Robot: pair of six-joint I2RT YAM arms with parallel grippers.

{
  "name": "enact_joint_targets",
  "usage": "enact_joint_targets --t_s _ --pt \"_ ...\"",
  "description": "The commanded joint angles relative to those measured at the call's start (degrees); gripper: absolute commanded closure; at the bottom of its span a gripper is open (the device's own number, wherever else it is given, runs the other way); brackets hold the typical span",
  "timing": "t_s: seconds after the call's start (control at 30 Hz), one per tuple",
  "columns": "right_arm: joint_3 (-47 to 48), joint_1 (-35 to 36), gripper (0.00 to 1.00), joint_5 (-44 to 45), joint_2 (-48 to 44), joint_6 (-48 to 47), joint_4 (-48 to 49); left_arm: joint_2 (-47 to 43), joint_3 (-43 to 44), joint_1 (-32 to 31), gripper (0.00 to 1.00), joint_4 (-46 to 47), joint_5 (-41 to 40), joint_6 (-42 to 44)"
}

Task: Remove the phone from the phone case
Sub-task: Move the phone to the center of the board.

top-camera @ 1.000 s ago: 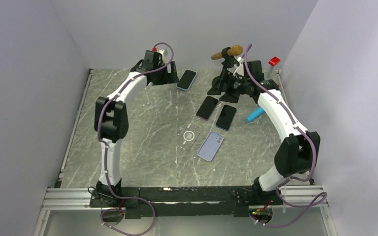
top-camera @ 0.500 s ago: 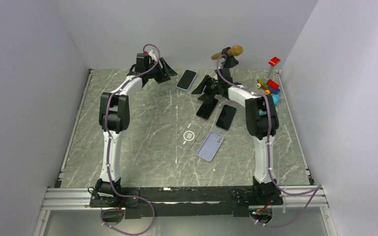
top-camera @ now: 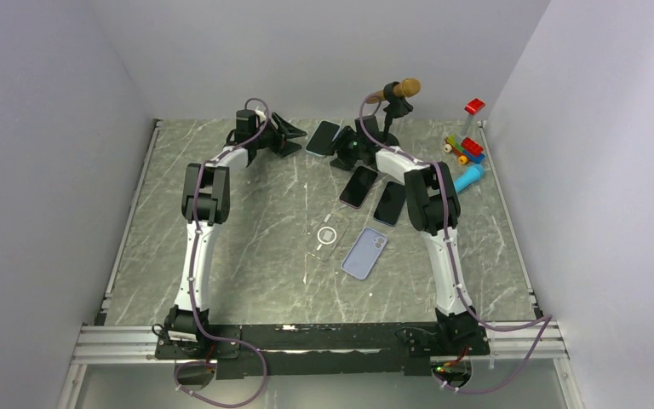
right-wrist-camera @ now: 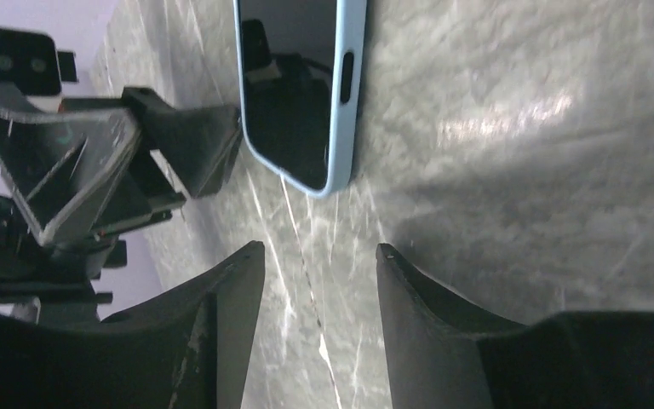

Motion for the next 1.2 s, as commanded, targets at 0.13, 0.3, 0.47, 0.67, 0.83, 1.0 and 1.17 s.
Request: enact_joint_targets --t_s 0.13,0.3,0.47,0.67,0.83,1.0,1.17 --pt "7.0 -1.8 0.48 2.7 5.0 -0.3 -1.5 3.9 4.3 -0.2 0.37 9.1 1.8 -11.8" --pt "12.2 -2.8 0.47 -1.0 9.8 -0.5 -1.4 5.4 6.3 0.1 0.36 9.4 2.1 -12.5" --pt "18.6 -2.9 0.47 -3.0 14.3 -1.7 -3.9 7.9 8.5 -0.2 0.34 11.9 4.6 -15.9" --pt "17.4 -2.7 0.59 -4.3 15.0 -2.3 -2.9 7.5 4.9 -1.3 0.34 15.4 8.9 -17.8" --pt "16.7 -2.5 0.73 -4.6 14.4 -3.0 -2.9 3.9 -1.5 -2.3 0.36 17.0 9.4 -17.6" --pt "14.2 -2.0 0.75 -6.9 12.0 -6.1 -3.7 -0.9 -9.4 -2.4 0.39 18.8 10.3 -17.5" --pt "8.1 -0.2 0.75 -10.9 6.7 -11.0 -3.9 -7.4 -20.3 -3.1 0.39 21.2 10.1 -17.3"
